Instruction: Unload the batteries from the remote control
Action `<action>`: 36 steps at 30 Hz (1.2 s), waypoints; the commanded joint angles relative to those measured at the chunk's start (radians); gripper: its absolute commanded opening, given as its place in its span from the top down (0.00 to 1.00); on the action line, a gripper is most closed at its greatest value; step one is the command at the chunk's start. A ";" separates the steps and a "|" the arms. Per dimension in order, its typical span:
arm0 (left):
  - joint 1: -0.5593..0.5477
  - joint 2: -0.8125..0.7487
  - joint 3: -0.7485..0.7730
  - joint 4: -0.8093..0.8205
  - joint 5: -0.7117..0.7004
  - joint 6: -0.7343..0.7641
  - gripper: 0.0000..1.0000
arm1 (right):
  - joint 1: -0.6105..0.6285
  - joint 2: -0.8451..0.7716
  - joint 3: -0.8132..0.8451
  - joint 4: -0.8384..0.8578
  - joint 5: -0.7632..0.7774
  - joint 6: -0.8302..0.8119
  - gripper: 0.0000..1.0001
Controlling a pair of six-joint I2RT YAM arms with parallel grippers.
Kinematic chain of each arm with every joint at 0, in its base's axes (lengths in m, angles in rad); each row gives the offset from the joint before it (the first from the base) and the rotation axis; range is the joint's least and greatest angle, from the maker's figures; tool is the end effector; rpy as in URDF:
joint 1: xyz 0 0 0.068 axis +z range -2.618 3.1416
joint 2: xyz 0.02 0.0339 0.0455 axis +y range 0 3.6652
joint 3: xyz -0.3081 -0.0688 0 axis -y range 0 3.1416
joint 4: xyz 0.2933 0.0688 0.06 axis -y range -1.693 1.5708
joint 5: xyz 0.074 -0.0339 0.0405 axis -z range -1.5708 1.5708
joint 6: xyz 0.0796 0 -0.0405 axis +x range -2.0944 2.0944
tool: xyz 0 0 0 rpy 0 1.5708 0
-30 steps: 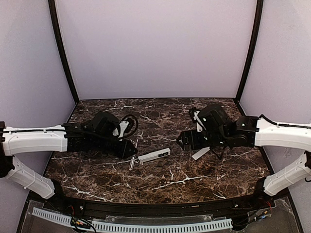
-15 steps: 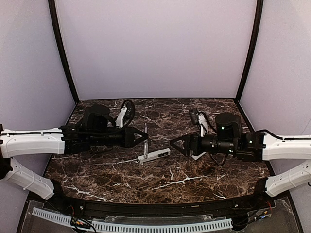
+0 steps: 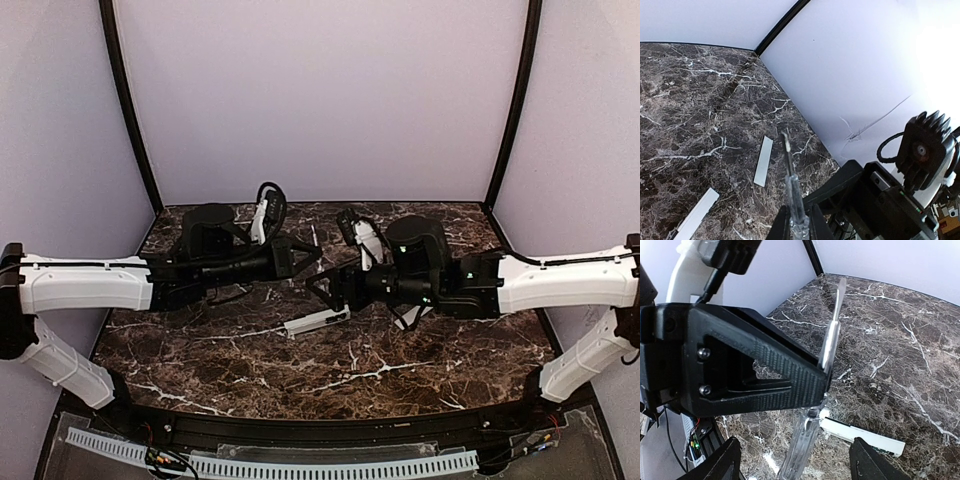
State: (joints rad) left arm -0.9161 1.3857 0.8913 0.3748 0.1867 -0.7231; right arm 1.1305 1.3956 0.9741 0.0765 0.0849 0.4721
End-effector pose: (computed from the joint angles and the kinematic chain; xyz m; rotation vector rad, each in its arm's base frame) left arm 0.2325 -0.3271 0.3118 0.3373 1.8605 -1.3420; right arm 0.1778 0.3615 0.2998 -0.6030 1.9539 0.9720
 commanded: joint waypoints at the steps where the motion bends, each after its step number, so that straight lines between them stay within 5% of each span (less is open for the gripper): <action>1: 0.006 -0.003 0.024 0.066 -0.030 -0.028 1.00 | 0.011 0.033 0.040 -0.014 0.060 -0.017 0.29; 16: 0.005 0.001 -0.023 0.160 -0.041 -0.052 1.00 | 0.012 0.075 0.068 -0.039 0.121 -0.004 0.81; 26: 0.006 -0.016 -0.048 0.161 -0.026 -0.028 0.91 | 0.012 0.063 0.057 -0.049 0.102 -0.024 1.00; 30: 0.007 -0.056 -0.038 0.088 -0.031 0.019 0.68 | 0.012 0.040 0.038 -0.072 0.098 -0.068 1.00; 31: 0.007 -0.063 -0.037 0.047 -0.031 0.031 0.51 | 0.012 0.029 0.031 -0.095 0.099 -0.086 1.00; 33: 0.022 -0.091 -0.034 -0.010 -0.003 0.034 0.36 | 0.012 0.002 0.014 -0.127 0.092 -0.130 1.00; 36: 0.049 -0.150 -0.032 -0.118 0.061 0.033 0.31 | 0.012 -0.037 0.000 -0.183 0.079 -0.215 1.00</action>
State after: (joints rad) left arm -0.8989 1.3319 0.8616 0.4099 0.1734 -0.7158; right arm 1.1400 1.4277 0.9993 -0.0315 0.1753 0.3798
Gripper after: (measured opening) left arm 0.671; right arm 0.105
